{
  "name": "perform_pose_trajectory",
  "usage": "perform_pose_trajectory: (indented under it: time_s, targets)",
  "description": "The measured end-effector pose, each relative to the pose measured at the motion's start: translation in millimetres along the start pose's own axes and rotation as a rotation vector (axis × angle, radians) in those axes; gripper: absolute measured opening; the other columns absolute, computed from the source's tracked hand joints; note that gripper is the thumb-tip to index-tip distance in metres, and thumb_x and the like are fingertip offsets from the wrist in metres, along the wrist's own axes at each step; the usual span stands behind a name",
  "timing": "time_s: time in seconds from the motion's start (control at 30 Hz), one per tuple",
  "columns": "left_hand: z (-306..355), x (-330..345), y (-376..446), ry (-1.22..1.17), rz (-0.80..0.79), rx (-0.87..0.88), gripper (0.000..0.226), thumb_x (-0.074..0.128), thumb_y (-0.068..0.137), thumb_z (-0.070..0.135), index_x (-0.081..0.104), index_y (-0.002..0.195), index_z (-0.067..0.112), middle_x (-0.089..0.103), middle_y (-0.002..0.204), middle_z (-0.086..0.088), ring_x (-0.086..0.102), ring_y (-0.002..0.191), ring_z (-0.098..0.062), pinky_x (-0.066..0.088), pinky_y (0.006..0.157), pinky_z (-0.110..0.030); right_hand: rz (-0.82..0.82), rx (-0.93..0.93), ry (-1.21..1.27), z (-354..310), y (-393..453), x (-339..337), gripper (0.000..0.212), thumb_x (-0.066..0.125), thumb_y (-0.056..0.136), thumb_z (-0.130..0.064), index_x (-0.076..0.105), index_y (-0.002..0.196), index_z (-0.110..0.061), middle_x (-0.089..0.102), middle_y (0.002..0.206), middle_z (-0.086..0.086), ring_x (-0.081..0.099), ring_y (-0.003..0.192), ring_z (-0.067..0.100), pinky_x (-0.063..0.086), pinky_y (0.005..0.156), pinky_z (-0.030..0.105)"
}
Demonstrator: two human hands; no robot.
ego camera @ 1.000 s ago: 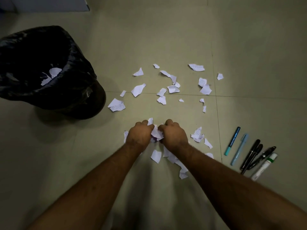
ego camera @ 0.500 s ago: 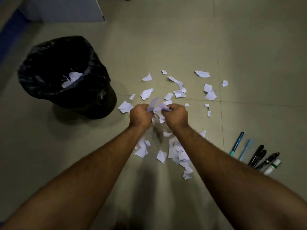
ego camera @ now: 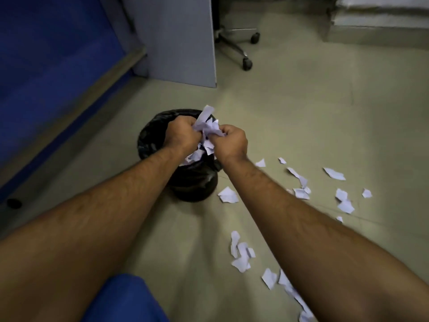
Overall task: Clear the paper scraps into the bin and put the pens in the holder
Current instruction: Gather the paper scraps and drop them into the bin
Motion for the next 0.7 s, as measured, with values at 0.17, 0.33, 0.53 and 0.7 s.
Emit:
perform_pose_trajectory:
  time_s: [0.17, 0.33, 0.53, 0.7]
  targets:
    - [-41.9, -12.0, 16.9, 0.210, -0.004, -0.052, 0.016, 0.069, 0.084, 0.030, 0.060, 0.079, 0.018, 0.061, 0.080, -0.003, 0.057, 0.075, -0.027, 0.039, 0.063, -0.029, -0.157, -0.089, -0.386, -14.5, 8.6, 43.7, 0.030, 0.066, 0.086, -0.026, 0.052, 0.062, -0.016, 0.056, 0.066, 0.000, 0.051, 0.064, 0.022, 0.032, 0.057, 0.023]
    - [-54.6, -9.3, 15.0, 0.326, 0.001, -0.009, 0.028, 0.067, 0.086, 0.026, 0.061, 0.109, 0.013, 0.065, 0.111, -0.011, 0.061, 0.099, -0.033, 0.049, 0.075, -0.036, -0.210, -0.138, -0.584, -26.6, 8.8, 51.1, 0.026, 0.070, 0.081, -0.029, 0.070, 0.102, -0.015, 0.072, 0.101, 0.007, 0.067, 0.095, 0.027, 0.045, 0.070, 0.026]
    - [-29.4, -8.9, 0.5, 0.164, 0.028, 0.147, 0.026, 0.063, 0.083, 0.014, 0.073, 0.106, 0.020, 0.073, 0.105, -0.002, 0.067, 0.100, -0.021, 0.054, 0.085, -0.032, -0.047, -0.162, -0.344, -23.3, 1.9, 20.1, 0.025, 0.066, 0.080, -0.018, 0.074, 0.103, -0.022, 0.075, 0.102, -0.001, 0.069, 0.098, 0.019, 0.053, 0.086, 0.026]
    - [22.9, 27.6, -25.2, 0.151, -0.109, 0.335, 0.022, 0.063, 0.079, 0.017, 0.075, 0.097, 0.020, 0.075, 0.092, 0.001, 0.069, 0.090, -0.018, 0.054, 0.081, -0.028, 0.175, -0.091, -0.079, 7.8, -5.0, -37.2, 0.016, 0.061, 0.081, -0.021, 0.073, 0.091, -0.022, 0.074, 0.089, -0.005, 0.070, 0.083, 0.019, 0.058, 0.081, 0.034]
Point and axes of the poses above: each hand's wrist, its own y-axis towards the middle knuckle, its own x-axis out of the palm, z = x × y, the point moved 2 cm from there along y, towards the middle knuckle
